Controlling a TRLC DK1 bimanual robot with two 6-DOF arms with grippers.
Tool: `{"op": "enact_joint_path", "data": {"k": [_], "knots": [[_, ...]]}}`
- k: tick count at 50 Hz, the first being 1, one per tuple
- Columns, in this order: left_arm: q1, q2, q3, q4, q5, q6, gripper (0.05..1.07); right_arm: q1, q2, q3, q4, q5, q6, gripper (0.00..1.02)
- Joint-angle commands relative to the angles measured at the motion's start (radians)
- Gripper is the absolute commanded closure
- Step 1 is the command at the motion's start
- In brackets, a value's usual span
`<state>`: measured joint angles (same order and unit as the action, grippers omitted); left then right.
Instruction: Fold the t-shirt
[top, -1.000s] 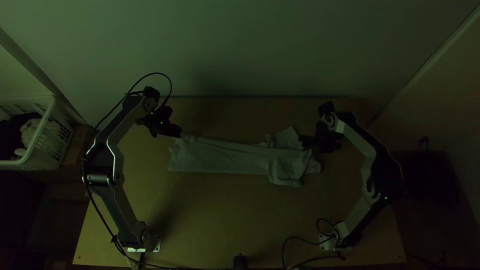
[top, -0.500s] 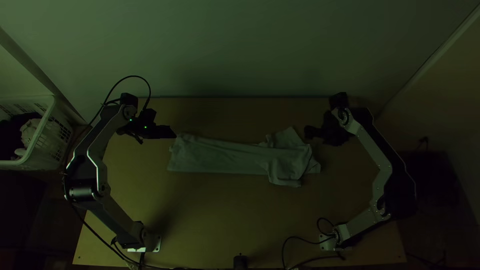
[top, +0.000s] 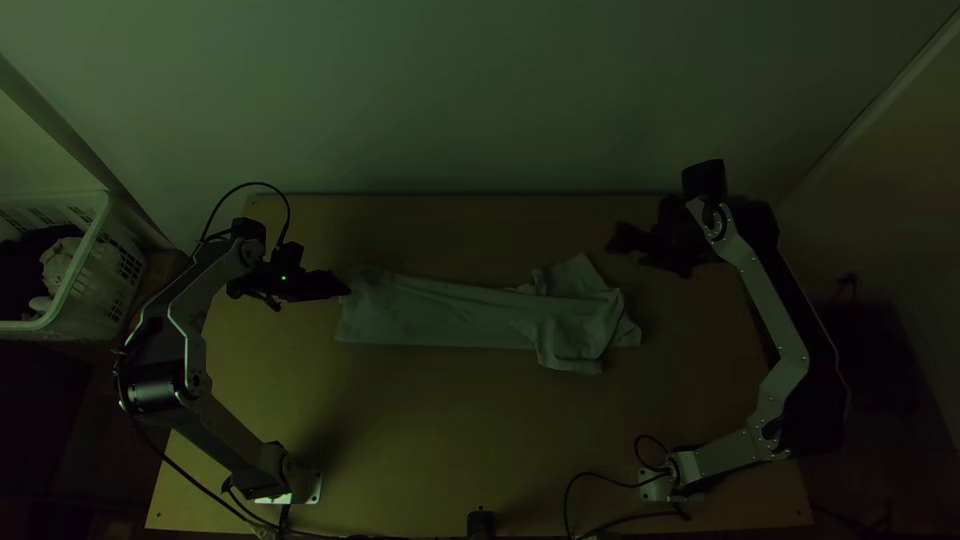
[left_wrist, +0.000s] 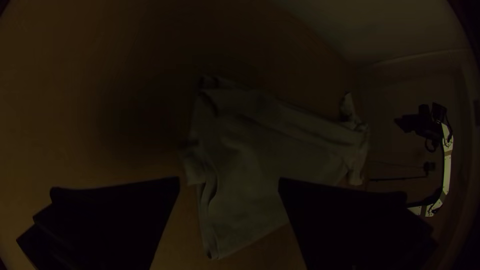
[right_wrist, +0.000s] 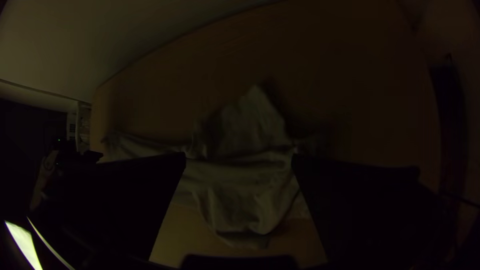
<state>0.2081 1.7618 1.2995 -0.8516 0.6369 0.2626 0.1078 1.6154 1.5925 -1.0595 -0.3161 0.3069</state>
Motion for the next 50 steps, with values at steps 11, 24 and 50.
{"op": "enact_joint_path", "data": {"k": [11,24,50], "knots": [[0.008,0.061,-0.071,0.071,0.037,0.026,0.12,-0.013,-0.071,0.035,-0.014,-0.028,0.037,0.05],[-0.024,0.103,-0.083,0.086,0.037,0.027,0.12,-0.011,-0.098,0.046,-0.014,-0.029,0.041,0.05],[-0.213,0.067,-0.118,0.194,0.037,-0.154,0.18,-0.003,-0.152,0.003,-0.013,-0.029,0.043,0.05]]}}
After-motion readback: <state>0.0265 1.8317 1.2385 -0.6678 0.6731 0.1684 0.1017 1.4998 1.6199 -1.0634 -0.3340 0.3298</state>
